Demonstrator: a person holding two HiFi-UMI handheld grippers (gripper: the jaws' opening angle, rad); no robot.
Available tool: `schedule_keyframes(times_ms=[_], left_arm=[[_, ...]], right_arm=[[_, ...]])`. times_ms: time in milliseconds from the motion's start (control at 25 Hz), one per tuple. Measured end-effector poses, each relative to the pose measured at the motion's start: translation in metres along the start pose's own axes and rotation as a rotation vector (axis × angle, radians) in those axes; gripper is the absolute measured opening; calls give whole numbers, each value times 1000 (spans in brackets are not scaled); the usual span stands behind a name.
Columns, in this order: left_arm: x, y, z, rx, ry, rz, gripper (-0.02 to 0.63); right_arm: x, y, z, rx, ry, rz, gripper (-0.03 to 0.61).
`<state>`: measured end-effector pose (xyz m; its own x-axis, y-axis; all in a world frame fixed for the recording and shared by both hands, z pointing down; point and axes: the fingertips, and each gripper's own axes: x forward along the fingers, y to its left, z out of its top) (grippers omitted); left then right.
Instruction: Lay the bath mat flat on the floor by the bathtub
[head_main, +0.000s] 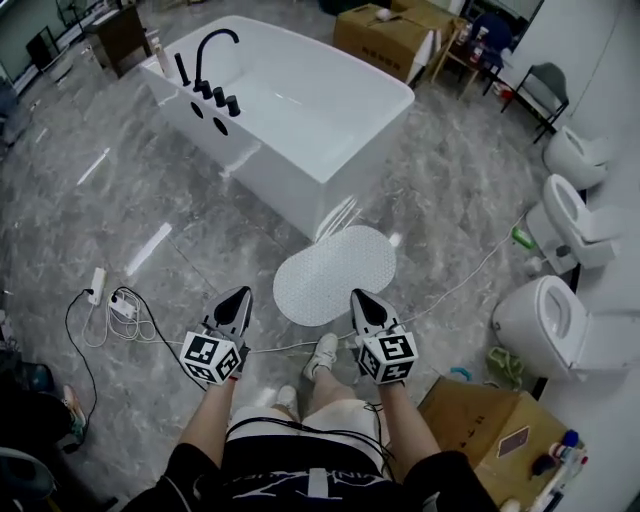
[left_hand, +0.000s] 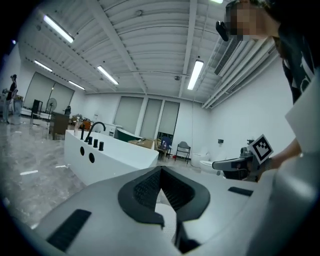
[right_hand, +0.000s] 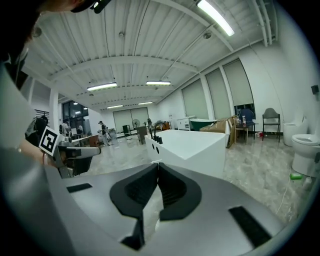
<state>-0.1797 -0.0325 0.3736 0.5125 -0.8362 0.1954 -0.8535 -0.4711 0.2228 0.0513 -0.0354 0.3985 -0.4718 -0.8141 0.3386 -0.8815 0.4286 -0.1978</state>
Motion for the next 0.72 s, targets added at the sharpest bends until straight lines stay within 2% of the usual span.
schedule_keyframes(times_ms=[240, 400, 600, 720], left_arm=[[-49, -11, 40, 0, -58, 11, 14], [-77, -22, 69, 40, -100, -3, 14], [-110, -26, 98, 70, -135, -4, 14], [-125, -26, 103, 79, -144, 5, 14]], right_arm=[[-43, 37, 38, -14, -56, -20, 26], [-73, 62, 55, -42, -88, -20, 26], [-100, 90, 64, -53, -104, -19, 26], [-109, 105, 66, -87, -95, -3, 26]])
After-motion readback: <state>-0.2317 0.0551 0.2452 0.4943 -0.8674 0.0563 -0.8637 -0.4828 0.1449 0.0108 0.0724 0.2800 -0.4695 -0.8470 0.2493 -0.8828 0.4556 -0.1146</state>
